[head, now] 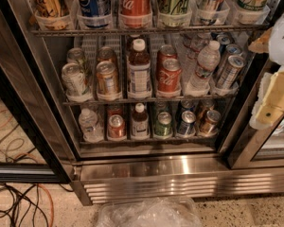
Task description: Pick 7up can from top shelf of fridge
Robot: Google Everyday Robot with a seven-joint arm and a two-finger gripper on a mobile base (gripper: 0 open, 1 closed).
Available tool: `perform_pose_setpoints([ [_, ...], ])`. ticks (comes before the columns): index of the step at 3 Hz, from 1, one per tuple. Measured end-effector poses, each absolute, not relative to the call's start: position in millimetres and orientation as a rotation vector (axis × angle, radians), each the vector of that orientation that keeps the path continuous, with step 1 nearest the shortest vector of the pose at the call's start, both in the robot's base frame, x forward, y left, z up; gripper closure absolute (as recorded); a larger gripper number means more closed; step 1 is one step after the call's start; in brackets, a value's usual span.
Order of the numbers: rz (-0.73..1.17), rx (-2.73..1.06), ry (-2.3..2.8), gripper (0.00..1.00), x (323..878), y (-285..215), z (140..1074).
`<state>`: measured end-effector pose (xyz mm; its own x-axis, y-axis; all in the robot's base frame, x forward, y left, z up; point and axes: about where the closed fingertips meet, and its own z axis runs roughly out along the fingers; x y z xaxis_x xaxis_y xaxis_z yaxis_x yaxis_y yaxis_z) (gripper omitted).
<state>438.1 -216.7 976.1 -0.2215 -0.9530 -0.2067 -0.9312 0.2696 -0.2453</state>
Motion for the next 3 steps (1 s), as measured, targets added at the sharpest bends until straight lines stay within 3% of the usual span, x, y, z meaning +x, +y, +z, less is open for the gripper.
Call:
perform_pose_setpoints([
  [2, -0.037, -1.658, 2.214, 0.0, 443.3, -207.8, 975.4],
  [3, 0.09, -1.519, 2.18, 0.0, 449.3, -195.5, 971.5],
])
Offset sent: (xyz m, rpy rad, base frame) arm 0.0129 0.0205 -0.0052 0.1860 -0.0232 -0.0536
